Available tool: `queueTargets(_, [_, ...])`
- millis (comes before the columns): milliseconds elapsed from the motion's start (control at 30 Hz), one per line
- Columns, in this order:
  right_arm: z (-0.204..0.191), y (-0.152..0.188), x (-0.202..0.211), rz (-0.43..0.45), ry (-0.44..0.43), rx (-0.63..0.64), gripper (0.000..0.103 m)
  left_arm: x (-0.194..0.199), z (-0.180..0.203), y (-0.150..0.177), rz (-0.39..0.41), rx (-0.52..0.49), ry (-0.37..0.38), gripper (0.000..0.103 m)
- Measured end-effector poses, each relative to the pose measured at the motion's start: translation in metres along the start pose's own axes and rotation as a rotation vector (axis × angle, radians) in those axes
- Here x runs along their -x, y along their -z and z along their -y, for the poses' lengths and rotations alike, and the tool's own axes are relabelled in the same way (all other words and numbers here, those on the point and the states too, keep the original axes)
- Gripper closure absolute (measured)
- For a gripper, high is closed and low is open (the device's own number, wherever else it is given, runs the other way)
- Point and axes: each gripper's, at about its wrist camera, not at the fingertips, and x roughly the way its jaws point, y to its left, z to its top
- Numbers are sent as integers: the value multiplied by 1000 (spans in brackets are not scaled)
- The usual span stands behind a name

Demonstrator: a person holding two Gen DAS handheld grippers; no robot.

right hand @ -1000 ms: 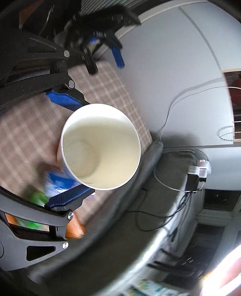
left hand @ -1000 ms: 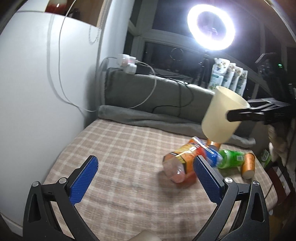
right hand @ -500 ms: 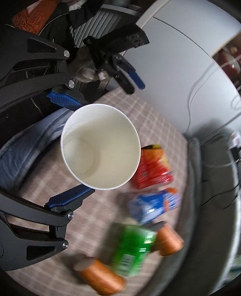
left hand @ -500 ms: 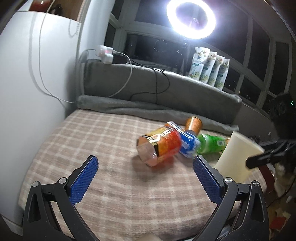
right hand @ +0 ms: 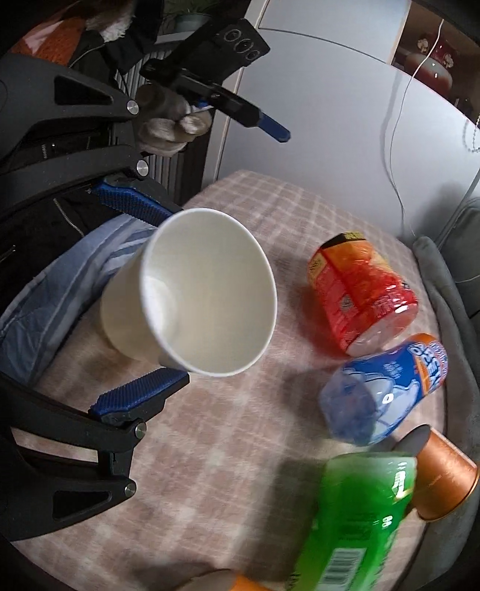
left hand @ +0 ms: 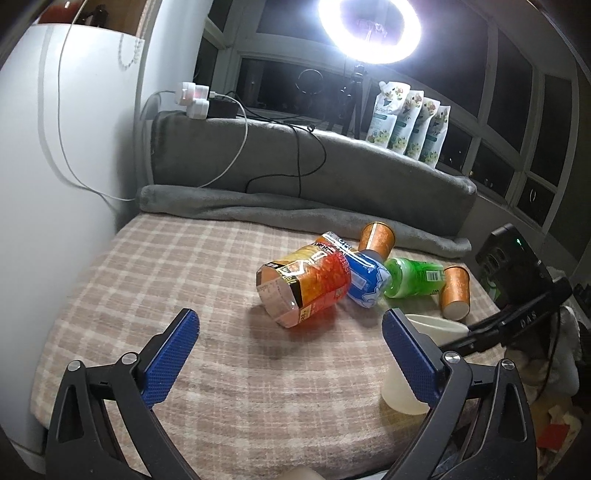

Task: Flip cup upright
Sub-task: 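Lower the white cup upright onto the table and open the right gripper, then move the left gripper to the upright white cup and close around it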

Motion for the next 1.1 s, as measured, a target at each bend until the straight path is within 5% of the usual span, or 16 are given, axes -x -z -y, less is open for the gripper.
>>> queueTargets(500, [8,-5,12,108,33,-20,24,-14,1,-2,-50,17,36,4])
queueTargets(633, [2,9,41,208,47,0,24,-30,4,-4,-151,88,160,4])
queueTargets(833, [-11,52,77,396,248,39,16,-69,7,-2,-320,263,307,5])
queueTargets(1100, [-16,98,102,543,458,20,16,-108,11,2,-441,387,353,5])
